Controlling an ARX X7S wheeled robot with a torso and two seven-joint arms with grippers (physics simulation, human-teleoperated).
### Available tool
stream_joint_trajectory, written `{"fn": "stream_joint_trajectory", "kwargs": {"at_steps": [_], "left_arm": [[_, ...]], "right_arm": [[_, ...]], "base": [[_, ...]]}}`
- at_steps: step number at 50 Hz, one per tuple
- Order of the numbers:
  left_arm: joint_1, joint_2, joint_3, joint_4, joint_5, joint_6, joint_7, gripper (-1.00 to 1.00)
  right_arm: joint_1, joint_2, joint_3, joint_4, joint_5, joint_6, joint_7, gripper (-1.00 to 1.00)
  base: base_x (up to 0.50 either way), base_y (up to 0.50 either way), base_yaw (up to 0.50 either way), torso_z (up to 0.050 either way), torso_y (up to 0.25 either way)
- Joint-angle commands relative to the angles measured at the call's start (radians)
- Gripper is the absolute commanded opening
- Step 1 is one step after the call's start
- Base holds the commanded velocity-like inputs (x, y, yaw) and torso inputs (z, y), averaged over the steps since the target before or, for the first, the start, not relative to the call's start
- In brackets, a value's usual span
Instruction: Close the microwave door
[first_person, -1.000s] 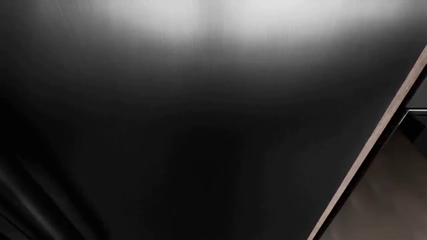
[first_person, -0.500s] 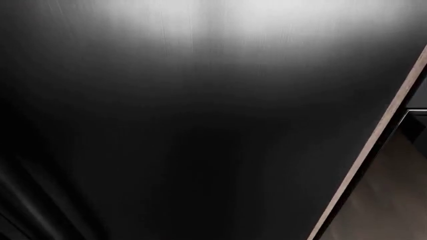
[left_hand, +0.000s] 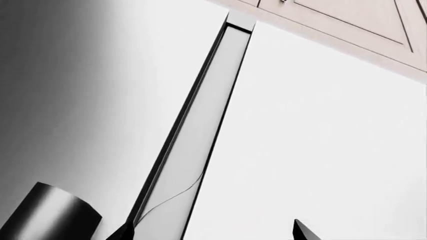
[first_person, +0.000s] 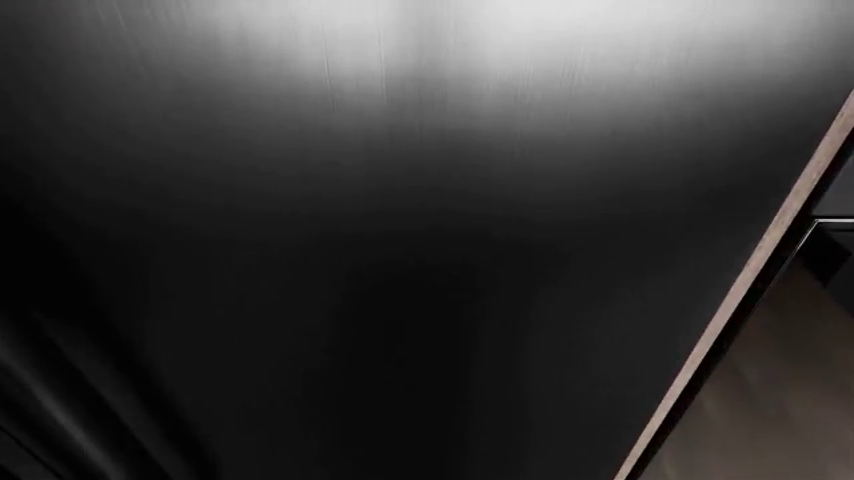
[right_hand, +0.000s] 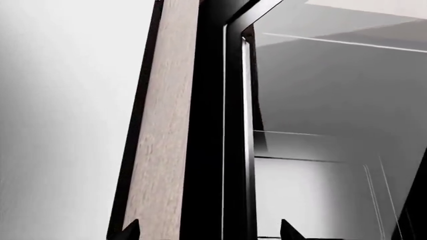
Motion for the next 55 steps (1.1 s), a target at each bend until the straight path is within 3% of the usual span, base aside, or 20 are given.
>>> {"fn": "stream_joint_trajectory", "kwargs": {"at_steps": [1,55], "left_arm": [[0.001,-0.004,0.005,0.002,0.000,0.007,0.000,1.00],[0.016,-0.018,0.025,0.015,0.002,0.034,0.002,1.00]], "right_arm": [[-0.011,0.014,-0.013,0.015,-0.038,-0.016,-0.039,1.00],[-0.055,0.056,-0.036,0.108,-0.086,-0.048,-0.123,1.00]], "base": [[0.00,0.00,0.00,0.000,0.000],[0.00,0.00,0.00,0.000,0.000]]}}
